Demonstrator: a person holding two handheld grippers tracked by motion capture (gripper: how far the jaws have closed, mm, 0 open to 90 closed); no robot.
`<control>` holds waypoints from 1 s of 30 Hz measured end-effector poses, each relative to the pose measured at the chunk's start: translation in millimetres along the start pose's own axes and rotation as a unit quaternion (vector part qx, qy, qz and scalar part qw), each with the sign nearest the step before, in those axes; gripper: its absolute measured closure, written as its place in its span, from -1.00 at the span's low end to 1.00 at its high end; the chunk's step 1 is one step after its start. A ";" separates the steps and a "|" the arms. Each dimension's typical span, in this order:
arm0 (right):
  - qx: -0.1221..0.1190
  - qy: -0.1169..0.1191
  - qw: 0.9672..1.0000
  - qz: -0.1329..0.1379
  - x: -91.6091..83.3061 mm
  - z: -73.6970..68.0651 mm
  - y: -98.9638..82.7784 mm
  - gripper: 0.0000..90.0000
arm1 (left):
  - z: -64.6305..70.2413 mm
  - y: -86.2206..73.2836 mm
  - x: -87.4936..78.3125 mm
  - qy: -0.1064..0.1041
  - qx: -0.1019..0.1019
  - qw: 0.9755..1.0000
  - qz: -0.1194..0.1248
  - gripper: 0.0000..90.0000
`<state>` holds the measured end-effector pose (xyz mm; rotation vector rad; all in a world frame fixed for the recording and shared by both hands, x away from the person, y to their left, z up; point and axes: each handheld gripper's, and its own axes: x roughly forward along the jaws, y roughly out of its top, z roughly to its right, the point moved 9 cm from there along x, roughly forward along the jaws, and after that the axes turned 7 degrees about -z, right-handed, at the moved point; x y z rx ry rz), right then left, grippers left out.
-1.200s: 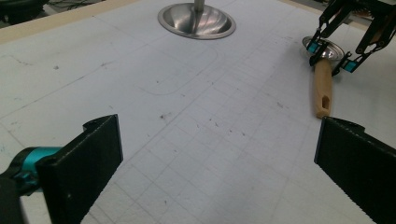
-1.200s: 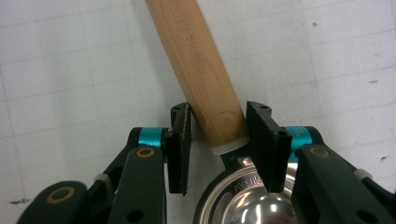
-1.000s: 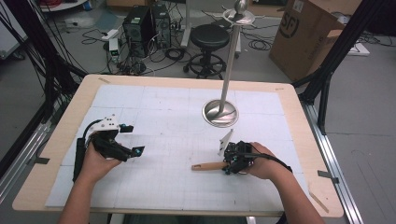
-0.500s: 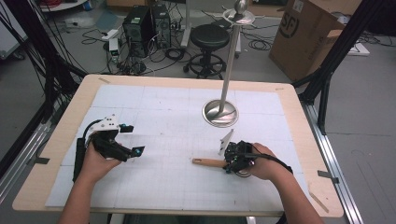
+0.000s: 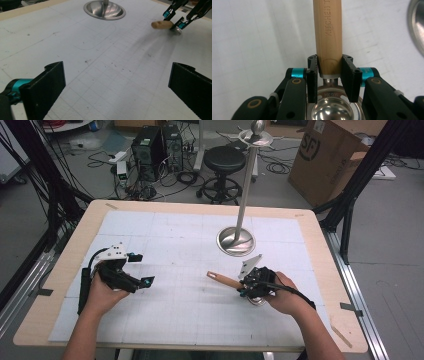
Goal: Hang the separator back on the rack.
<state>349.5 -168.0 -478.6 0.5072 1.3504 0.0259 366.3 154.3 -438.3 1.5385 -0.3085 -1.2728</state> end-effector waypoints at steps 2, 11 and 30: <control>0.005 -0.003 1.000 0.020 -5.4 1.4 3.8 0.53 | -0.5 0.1 -0.4 -0.001 0.000 1.000 0.001 -0.96; 0.035 -0.018 0.995 0.090 -32.3 12.8 18.2 0.53 | -0.2 -0.5 -0.4 -0.001 0.000 1.000 -0.001 -0.96; 0.104 -0.052 0.969 0.216 -76.0 38.0 49.1 0.53 | -0.1 1.8 -3.3 -0.002 0.000 1.000 0.009 -0.96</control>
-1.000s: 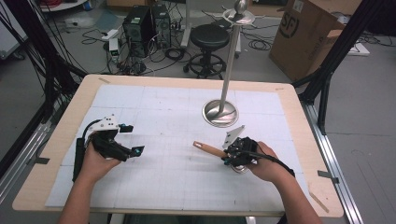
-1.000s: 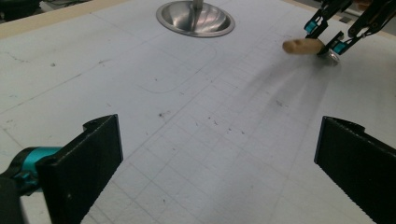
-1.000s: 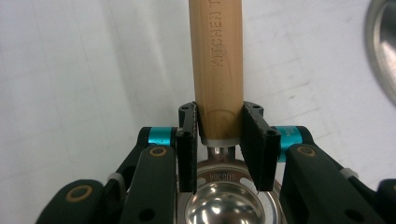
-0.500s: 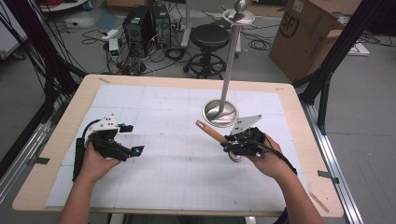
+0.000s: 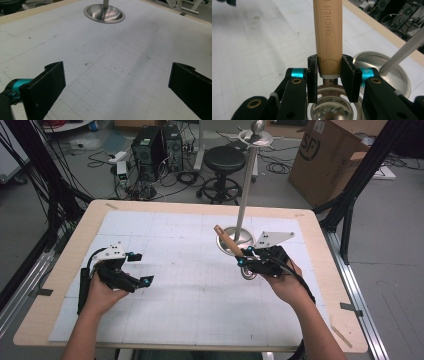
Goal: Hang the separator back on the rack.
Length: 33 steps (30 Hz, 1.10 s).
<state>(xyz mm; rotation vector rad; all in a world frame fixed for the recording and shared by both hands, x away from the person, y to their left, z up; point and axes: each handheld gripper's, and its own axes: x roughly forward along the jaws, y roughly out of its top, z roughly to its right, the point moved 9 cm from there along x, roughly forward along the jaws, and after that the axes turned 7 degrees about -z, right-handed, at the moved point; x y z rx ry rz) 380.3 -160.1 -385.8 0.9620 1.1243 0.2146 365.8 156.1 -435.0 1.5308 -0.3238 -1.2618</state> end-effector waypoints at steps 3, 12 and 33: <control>0.004 -0.009 1.000 0.018 -4.3 4.4 7.2 0.52 | -0.4 0.0 -0.7 0.000 -0.002 1.000 0.001 -0.96; 0.038 -0.035 0.997 0.059 -21.3 21.0 18.8 0.52 | 0.1 -0.1 0.6 0.001 0.001 1.000 -0.001 -0.96; 0.076 -0.084 0.987 0.117 -70.3 58.8 47.0 0.52 | -0.7 -0.3 -0.4 0.001 0.000 1.000 0.001 -0.96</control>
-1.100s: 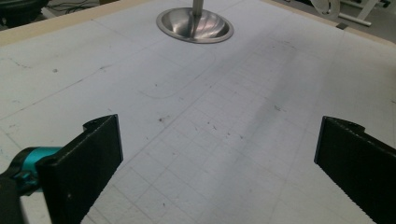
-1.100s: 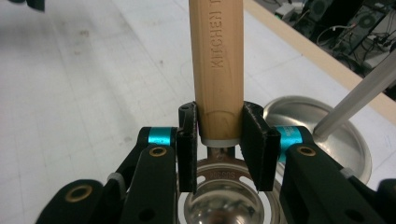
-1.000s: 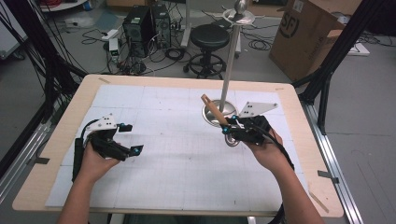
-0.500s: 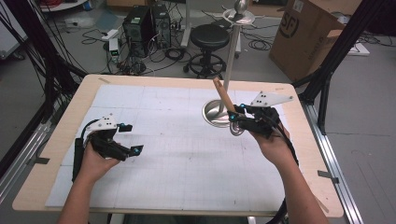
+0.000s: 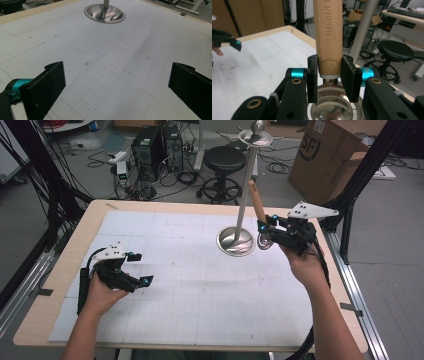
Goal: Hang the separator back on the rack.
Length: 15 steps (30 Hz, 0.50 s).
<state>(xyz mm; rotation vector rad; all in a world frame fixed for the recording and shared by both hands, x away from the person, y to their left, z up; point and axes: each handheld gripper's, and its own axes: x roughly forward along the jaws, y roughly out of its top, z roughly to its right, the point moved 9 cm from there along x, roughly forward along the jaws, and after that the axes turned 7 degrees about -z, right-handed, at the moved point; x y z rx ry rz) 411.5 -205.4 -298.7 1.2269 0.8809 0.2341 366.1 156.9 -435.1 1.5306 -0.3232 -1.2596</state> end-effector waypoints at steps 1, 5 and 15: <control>0.001 -0.002 1.000 0.002 -1.0 1.5 1.0 0.52 | 0.3 -0.4 0.2 -0.001 -0.001 1.000 -0.001 -0.96; 0.017 -0.008 1.000 0.014 -8.8 11.6 8.1 0.52 | 0.2 -1.1 1.2 -0.001 -0.002 1.000 -0.004 -0.96; 0.026 -0.024 0.999 0.036 -23.3 29.4 26.9 0.52 | -0.6 -2.3 1.4 -0.002 -0.004 1.000 -0.003 -0.96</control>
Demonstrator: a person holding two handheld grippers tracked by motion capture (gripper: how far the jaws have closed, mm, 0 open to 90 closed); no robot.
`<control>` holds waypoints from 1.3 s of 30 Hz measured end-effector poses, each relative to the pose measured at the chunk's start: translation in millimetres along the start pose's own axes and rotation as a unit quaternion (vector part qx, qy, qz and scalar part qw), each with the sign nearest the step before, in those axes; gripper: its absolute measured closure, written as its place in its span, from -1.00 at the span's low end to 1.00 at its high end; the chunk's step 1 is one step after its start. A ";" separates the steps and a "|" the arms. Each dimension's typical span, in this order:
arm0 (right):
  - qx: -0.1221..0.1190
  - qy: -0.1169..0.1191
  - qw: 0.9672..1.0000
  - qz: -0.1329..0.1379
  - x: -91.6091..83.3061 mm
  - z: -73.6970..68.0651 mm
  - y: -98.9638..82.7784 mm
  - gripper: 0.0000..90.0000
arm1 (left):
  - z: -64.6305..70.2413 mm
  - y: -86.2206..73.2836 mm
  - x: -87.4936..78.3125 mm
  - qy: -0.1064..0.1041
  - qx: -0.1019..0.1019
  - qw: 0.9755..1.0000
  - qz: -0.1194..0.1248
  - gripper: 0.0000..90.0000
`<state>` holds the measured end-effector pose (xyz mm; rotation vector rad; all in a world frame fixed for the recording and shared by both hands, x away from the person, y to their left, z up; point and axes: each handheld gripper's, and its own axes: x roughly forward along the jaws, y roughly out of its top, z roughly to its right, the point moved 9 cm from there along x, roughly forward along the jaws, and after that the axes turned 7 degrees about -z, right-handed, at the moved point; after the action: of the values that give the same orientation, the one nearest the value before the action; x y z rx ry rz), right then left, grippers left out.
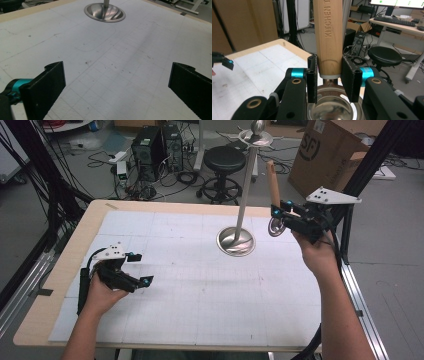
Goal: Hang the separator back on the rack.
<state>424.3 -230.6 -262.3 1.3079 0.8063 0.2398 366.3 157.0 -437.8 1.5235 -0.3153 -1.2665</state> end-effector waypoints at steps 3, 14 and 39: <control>0.003 -0.005 1.000 0.001 -2.3 4.1 5.1 0.52 | -1.0 -1.0 0.2 0.001 -0.001 1.000 -0.002 -0.96; 0.016 -0.006 1.000 0.011 -4.2 19.6 19.3 0.52 | -0.6 -1.2 0.3 0.000 0.000 1.000 -0.003 -0.96; 0.024 0.002 1.000 -0.007 21.3 20.7 33.5 0.51 | -1.6 -0.2 -2.1 0.000 -0.001 1.000 0.003 -0.96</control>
<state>462.0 -224.6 -239.0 1.3466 0.8290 0.2123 366.7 159.5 -437.1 1.5199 -0.3180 -1.2613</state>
